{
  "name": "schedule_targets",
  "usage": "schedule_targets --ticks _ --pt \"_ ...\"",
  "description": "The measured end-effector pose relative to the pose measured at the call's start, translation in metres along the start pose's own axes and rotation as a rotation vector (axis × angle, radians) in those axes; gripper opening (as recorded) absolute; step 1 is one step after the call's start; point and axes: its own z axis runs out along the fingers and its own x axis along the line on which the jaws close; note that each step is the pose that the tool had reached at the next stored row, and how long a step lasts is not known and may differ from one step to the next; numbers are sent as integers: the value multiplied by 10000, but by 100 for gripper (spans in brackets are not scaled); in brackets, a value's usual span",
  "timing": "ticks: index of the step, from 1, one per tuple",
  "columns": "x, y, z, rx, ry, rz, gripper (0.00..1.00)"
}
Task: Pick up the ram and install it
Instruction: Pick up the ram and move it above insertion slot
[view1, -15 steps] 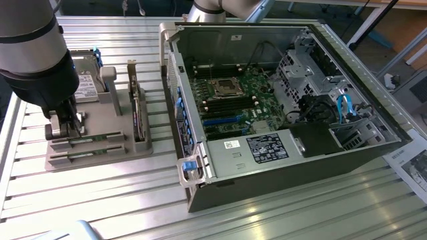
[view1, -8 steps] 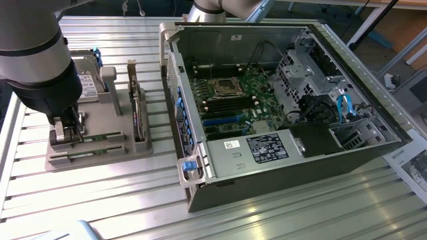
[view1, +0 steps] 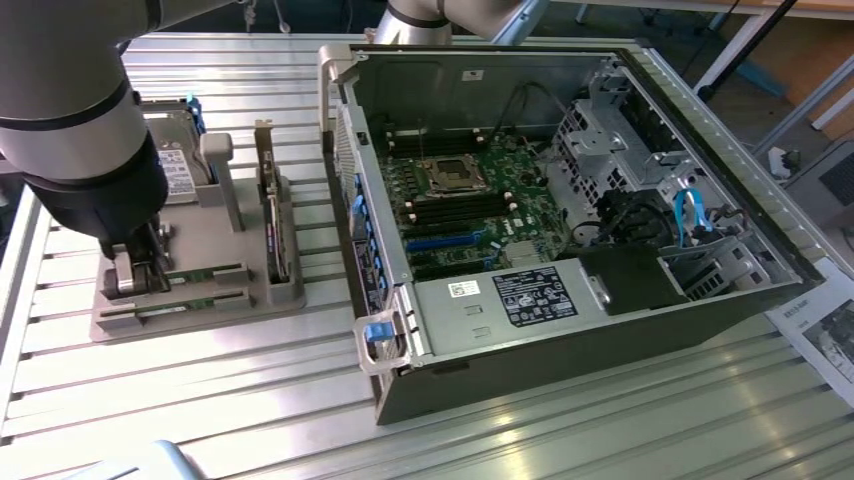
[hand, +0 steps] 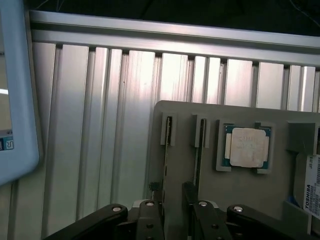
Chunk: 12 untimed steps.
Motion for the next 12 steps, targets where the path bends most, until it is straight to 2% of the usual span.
schedule_targets --ticks 12 --pt "33 -5 185 -2 1 -19 30"
